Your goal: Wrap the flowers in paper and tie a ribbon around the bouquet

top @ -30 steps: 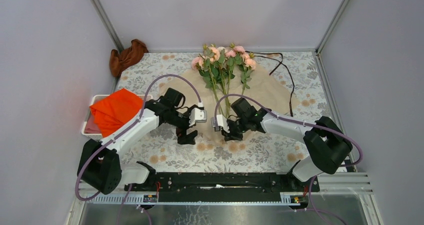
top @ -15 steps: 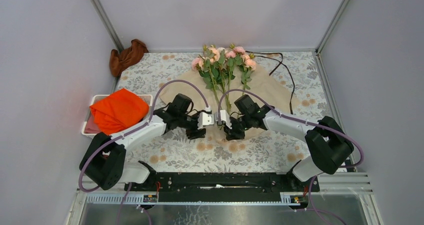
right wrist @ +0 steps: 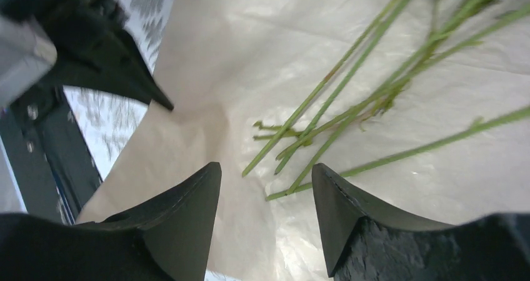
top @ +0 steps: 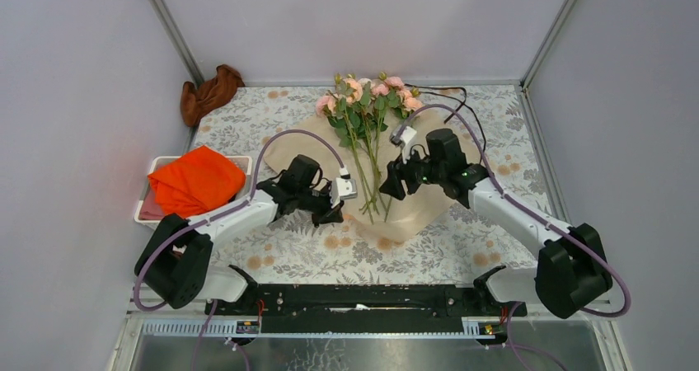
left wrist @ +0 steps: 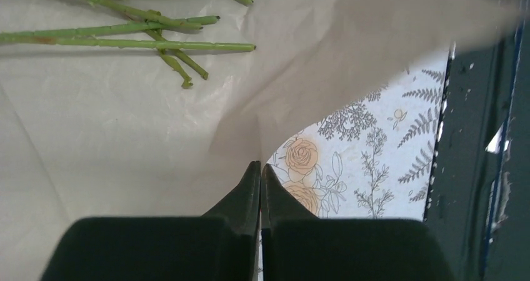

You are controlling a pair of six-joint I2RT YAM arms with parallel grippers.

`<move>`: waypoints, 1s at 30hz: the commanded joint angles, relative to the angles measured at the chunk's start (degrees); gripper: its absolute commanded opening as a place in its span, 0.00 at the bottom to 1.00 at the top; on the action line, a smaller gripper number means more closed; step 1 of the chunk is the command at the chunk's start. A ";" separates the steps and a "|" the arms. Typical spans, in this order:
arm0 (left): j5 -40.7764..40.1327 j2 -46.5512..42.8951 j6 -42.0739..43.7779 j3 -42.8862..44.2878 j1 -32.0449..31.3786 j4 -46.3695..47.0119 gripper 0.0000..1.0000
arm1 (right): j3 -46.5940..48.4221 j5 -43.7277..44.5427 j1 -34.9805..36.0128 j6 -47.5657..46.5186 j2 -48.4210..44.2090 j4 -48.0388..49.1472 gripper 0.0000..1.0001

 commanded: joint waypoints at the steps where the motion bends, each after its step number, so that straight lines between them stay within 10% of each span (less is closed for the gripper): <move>1: 0.08 2.46 -10.19 1.92 1.27 6.07 0.00 | 0.53 4.75 -1.54 14.17 -0.28 4.29 0.65; 11: 2.89 11.51 -15.56 6.20 10.22 2.47 0.00 | -5.26 -7.62 -1.57 10.91 -0.74 2.43 0.73; 24: 4.06 10.75 -16.06 5.15 12.81 3.02 0.00 | -14.37 -4.15 -1.30 11.51 4.00 22.73 0.75; 30: 3.58 11.51 -16.74 5.57 12.95 3.68 0.00 | -16.53 -2.41 -1.28 16.10 6.29 26.18 0.49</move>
